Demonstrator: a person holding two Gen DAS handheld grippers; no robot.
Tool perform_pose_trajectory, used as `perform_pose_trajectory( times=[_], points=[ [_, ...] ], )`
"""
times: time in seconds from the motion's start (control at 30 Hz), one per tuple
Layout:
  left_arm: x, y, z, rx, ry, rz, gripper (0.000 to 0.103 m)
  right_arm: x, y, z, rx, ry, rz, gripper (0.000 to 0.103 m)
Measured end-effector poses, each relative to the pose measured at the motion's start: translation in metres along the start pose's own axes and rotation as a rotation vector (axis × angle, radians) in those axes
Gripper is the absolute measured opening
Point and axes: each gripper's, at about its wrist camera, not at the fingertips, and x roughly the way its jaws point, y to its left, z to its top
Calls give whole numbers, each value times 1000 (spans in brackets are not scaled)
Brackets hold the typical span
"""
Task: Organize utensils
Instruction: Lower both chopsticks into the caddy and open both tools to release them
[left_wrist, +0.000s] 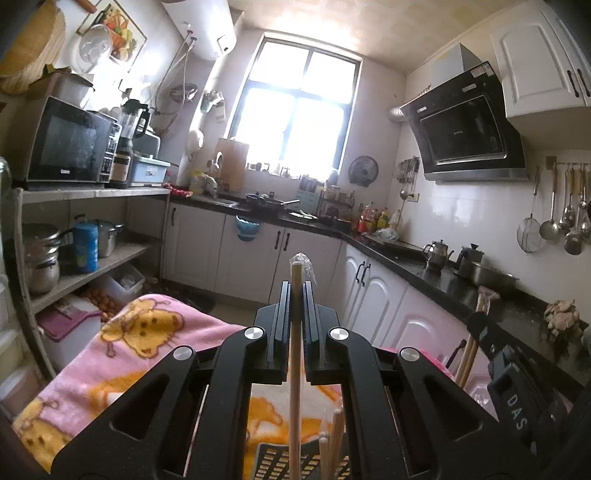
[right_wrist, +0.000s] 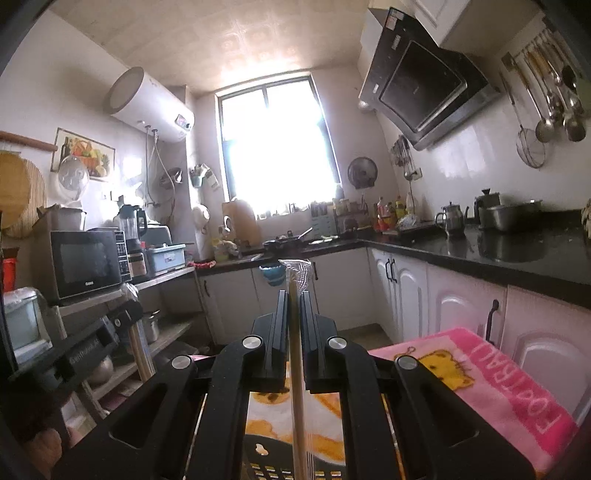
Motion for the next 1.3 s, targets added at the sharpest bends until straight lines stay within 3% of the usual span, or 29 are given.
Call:
perform_pose_trajectory(
  times=[0.3,0.47,1.3],
  points=[
    [7,7,-24,-8,45,-31,1,3,1,-31,-15,31,-33,7],
    [11,8,-34,-9,77,-50,1,-6,5,-36,-63,21,1,7],
    [14,12,-52,0,314,-113,1,-19,-3,-40,-13,239,59,10]
  ],
)
